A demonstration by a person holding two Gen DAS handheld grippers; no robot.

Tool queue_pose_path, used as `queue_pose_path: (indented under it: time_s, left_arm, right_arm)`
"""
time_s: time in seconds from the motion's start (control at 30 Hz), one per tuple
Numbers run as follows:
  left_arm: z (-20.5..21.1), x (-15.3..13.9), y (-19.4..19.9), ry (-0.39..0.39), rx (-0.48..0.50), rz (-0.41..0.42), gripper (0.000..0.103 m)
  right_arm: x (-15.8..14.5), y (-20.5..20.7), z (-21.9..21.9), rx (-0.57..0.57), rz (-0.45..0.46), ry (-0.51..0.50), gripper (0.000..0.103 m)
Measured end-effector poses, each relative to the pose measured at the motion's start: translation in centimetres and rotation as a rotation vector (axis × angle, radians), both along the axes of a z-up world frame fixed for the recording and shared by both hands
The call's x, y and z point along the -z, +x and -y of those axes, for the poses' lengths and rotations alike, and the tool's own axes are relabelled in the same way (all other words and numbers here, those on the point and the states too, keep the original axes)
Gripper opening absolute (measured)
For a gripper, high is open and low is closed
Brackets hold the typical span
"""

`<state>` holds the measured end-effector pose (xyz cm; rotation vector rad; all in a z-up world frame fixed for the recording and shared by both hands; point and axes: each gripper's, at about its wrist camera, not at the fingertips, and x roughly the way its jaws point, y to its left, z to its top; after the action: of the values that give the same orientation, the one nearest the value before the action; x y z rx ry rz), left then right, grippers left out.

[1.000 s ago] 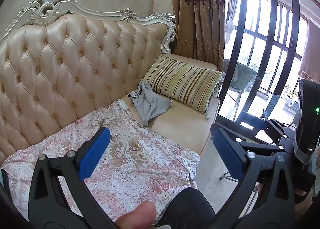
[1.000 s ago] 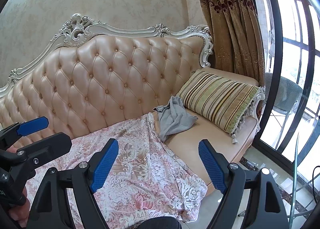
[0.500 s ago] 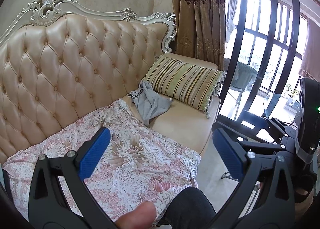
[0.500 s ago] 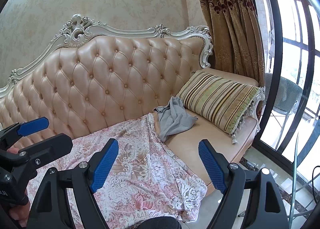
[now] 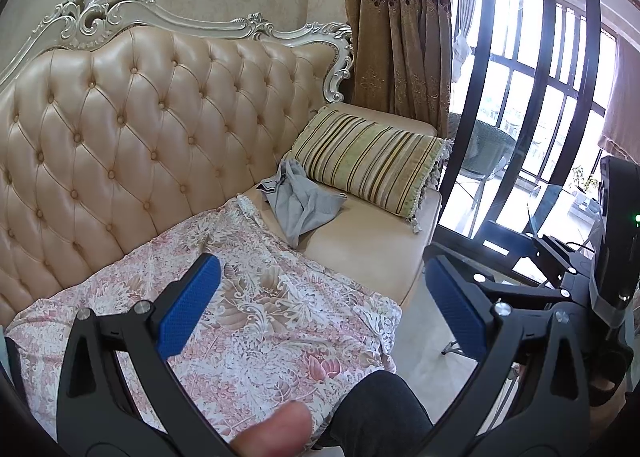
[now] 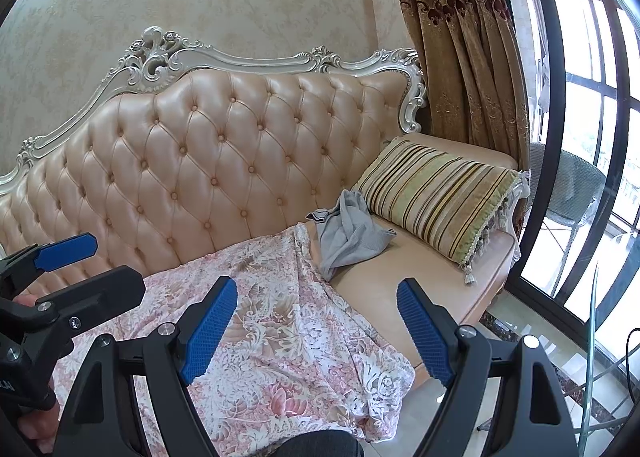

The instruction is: Fold clothes

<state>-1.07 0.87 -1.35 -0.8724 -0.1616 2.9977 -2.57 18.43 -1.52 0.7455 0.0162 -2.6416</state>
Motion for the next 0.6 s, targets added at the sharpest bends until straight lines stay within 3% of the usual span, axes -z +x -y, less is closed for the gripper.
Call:
queue_pose_path:
  time_s: [0.3, 0.6]
  left_arm:
    - [-0.3, 0.7, -1.0, -0.005, 0.005, 0.022, 0.102]
    - [0.3, 4.7, -8.5, -0.003, 0.068, 0.175, 0.102]
  right_arm:
    - [0.9, -0.7, -0.1, 0.003, 0.020, -0.004, 0.083]
    - [7.7, -6.6, -0.2, 0.050, 0.156, -0.052, 0.083]
